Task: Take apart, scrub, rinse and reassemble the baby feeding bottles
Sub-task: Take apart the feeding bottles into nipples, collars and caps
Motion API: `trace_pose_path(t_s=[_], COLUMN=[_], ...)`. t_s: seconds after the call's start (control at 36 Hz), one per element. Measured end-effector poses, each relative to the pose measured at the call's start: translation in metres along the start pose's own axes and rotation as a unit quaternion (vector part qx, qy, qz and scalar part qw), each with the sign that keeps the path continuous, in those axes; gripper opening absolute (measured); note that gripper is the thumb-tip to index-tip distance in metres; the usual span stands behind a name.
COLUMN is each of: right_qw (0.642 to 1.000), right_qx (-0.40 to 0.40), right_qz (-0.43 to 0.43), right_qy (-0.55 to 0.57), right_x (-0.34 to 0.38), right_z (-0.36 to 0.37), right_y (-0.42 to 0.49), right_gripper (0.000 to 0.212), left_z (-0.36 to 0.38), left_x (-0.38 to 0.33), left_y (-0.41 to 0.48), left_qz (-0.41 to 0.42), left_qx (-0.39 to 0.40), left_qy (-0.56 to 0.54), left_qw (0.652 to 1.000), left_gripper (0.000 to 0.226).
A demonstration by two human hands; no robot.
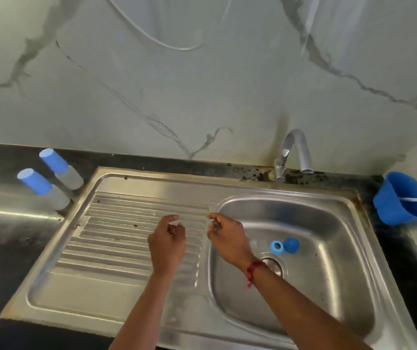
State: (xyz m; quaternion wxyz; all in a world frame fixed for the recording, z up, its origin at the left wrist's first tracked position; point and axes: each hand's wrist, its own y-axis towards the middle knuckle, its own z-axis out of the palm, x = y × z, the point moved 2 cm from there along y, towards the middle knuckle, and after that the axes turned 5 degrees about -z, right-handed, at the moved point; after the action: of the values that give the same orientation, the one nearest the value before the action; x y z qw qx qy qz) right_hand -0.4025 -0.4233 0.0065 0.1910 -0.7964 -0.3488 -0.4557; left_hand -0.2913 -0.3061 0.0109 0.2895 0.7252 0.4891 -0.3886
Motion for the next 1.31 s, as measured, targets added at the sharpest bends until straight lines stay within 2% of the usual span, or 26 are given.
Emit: trace_pose_path(t_s=[0.17, 0.31, 0.44, 0.64, 0.69, 0.81, 0.92, 1.03, 1.11, 1.31], right_qw=[1.0, 0.999, 0.996, 0.984, 0.981, 0.975, 0.983, 0.989, 0.99, 0.991], right_qx=[0.018, 0.038, 0.076, 0.148, 0.163, 0.184, 0.155, 0.122, 0.102, 0.082], right_qz=[0.005, -0.027, -0.041, -0.08, -0.087, -0.097, -0.077, -0.065, -0.072, -0.067], right_qy=[-0.015, -0.021, -0.011, -0.051, -0.061, -0.076, -0.056, -0.057, -0.062, -0.075], right_x=[0.048, 0.088, 0.129, 0.185, 0.196, 0.215, 0.221, 0.222, 0.222, 0.219], right_z=[0.065, 0.126, 0.183, 0.251, 0.268, 0.297, 0.33, 0.356, 0.37, 0.381], right_y=[0.008, 0.024, 0.045, 0.093, 0.109, 0.138, 0.16, 0.174, 0.181, 0.189], right_gripper=[0.034, 0.032, 0.032, 0.044, 0.046, 0.054, 0.054, 0.068, 0.071, 0.048], left_z=[-0.065, -0.114, -0.164, -0.216, -0.226, -0.235, -0.238, -0.239, -0.24, -0.243], left_x=[0.036, 0.075, 0.096, 0.127, 0.135, 0.149, 0.158, 0.171, 0.181, 0.181], left_y=[0.035, 0.078, 0.119, 0.184, 0.2, 0.228, 0.247, 0.261, 0.268, 0.267], left_qz=[-0.041, -0.102, -0.134, -0.181, -0.192, -0.209, -0.198, -0.199, -0.197, -0.184], left_qx=[-0.032, -0.091, -0.153, -0.179, -0.18, -0.157, -0.147, -0.142, -0.147, -0.162], left_qy=[-0.044, -0.066, -0.055, -0.067, -0.075, -0.107, -0.121, -0.132, -0.137, -0.135], left_qw=[0.998, 0.988, 0.977, 0.965, 0.962, 0.959, 0.962, 0.961, 0.96, 0.96], left_gripper=[0.023, 0.02, 0.016, 0.017, 0.022, 0.053, 0.057, 0.062, 0.065, 0.064])
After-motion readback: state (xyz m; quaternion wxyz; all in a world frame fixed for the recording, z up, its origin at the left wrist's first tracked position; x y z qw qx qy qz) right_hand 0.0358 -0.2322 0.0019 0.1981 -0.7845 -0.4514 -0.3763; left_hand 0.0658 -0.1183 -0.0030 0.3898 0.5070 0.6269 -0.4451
